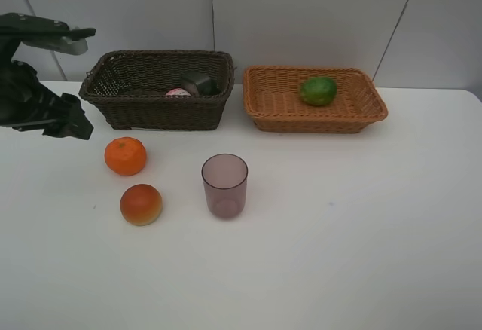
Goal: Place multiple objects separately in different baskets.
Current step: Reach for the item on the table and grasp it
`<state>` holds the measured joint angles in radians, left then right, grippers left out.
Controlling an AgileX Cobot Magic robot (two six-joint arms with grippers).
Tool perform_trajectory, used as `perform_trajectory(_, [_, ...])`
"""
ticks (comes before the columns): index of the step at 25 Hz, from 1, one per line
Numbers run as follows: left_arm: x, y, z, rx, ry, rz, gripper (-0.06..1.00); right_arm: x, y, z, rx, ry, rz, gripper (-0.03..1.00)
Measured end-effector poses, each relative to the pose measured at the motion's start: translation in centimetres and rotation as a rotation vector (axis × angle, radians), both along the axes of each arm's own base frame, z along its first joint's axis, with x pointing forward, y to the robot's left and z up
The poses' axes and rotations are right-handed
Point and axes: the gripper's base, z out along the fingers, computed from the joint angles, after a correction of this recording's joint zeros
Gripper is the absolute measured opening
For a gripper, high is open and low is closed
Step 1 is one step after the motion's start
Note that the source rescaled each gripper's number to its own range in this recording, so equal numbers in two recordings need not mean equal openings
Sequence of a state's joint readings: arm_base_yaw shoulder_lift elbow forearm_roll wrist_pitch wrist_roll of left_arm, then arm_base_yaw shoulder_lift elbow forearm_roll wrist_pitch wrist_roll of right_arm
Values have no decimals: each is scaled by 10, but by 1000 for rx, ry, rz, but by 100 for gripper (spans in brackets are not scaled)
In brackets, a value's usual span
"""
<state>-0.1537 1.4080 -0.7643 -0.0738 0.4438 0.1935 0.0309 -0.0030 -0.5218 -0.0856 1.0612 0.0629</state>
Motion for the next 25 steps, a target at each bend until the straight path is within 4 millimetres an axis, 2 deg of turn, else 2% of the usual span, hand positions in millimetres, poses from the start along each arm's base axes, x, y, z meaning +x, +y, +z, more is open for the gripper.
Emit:
perform_trajectory(8, [32,-24,-25,39,97,-85,92,0,0,0,0,0,0,94])
perform_trajectory(19, [62,-29,-56,98,203,-117,92,0,0,0,0,0,0,94])
perform_trajectory(25, [69,-31,-66,102,224,-118,92,0,0,0,0,0,0,94])
